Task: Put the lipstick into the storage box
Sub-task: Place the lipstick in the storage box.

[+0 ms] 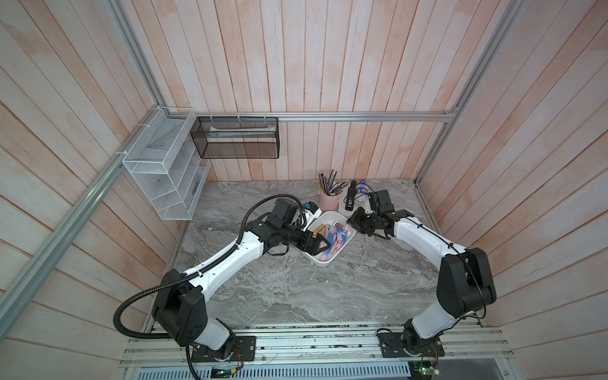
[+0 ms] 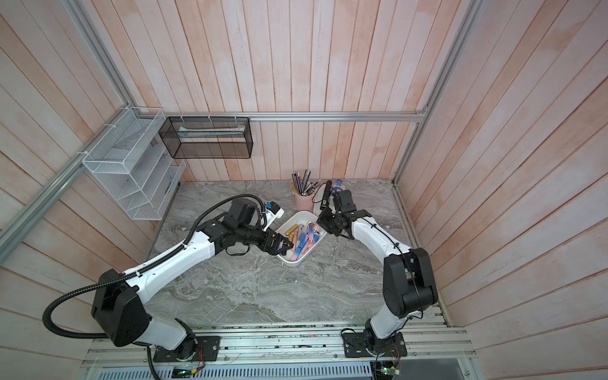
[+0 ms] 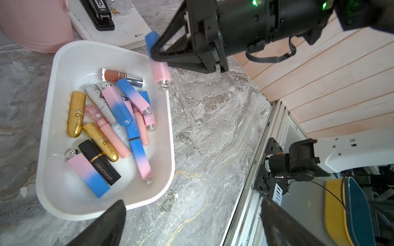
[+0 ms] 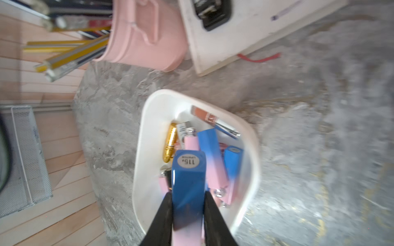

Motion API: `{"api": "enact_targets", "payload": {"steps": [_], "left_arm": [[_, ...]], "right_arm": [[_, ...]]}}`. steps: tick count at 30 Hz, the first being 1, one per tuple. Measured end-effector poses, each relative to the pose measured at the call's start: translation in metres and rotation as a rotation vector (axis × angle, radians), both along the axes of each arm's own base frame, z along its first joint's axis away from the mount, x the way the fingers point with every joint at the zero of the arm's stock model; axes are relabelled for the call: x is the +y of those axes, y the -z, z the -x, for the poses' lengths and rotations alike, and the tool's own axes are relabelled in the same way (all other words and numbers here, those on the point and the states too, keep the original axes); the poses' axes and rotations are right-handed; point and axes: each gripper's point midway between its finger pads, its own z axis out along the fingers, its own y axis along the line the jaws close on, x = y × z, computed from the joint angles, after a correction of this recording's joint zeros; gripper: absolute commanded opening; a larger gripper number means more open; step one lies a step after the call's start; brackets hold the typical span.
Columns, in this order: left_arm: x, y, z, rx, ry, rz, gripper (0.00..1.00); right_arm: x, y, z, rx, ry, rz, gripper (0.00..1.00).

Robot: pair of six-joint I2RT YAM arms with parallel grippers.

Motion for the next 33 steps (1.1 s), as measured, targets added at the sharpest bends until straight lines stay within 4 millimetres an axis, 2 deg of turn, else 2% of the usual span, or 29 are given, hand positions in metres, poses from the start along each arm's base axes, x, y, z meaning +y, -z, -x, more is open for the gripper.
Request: {"api": "enact_targets", "payload": {"steps": [4, 8, 14, 19, 24, 27, 29, 31, 33], "left_arm": [[0.006, -0.002, 0.004, -0.013, -0.011, -0.003, 1.00], [0.011, -0.002, 0.008, -0.020, -0.020, -0.009, 1.00], [0.019, -0.004, 0.014, -0.036, -0.035, -0.012, 1.00], [0.025, 0.000, 0.019, -0.030, -0.047, -0.022, 1.00], [0.028, 0.000, 0.018, -0.032, -0.061, -0.024, 1.00], [0.029, -0.002, 0.017, -0.038, -0.076, -0.025, 1.00], [0.032, -0.006, 0.014, -0.058, -0.097, -0.024, 1.00], [0.036, -0.013, 0.009, -0.090, -0.130, -0.019, 1.00], [0.044, -0.022, 0.001, -0.134, -0.183, -0.007, 1.00]], "right_arm": [[0.036, 0.007, -0.005, 0.000, -0.080, 0.012, 0.26], [0.060, 0.036, 0.001, 0.050, -0.135, 0.041, 0.26], [0.080, 0.070, 0.015, 0.117, -0.187, 0.074, 0.27], [0.087, 0.074, 0.021, 0.122, -0.215, 0.082, 0.38], [0.090, 0.066, 0.015, 0.087, -0.239, 0.088, 0.43], [0.087, 0.052, 0.014, 0.048, -0.256, 0.108, 0.47], [0.082, 0.035, 0.014, 0.007, -0.263, 0.132, 0.49], [0.072, 0.009, 0.014, -0.055, -0.263, 0.155, 0.53], [0.055, -0.022, 0.012, -0.135, -0.244, 0.171, 0.61]]}}
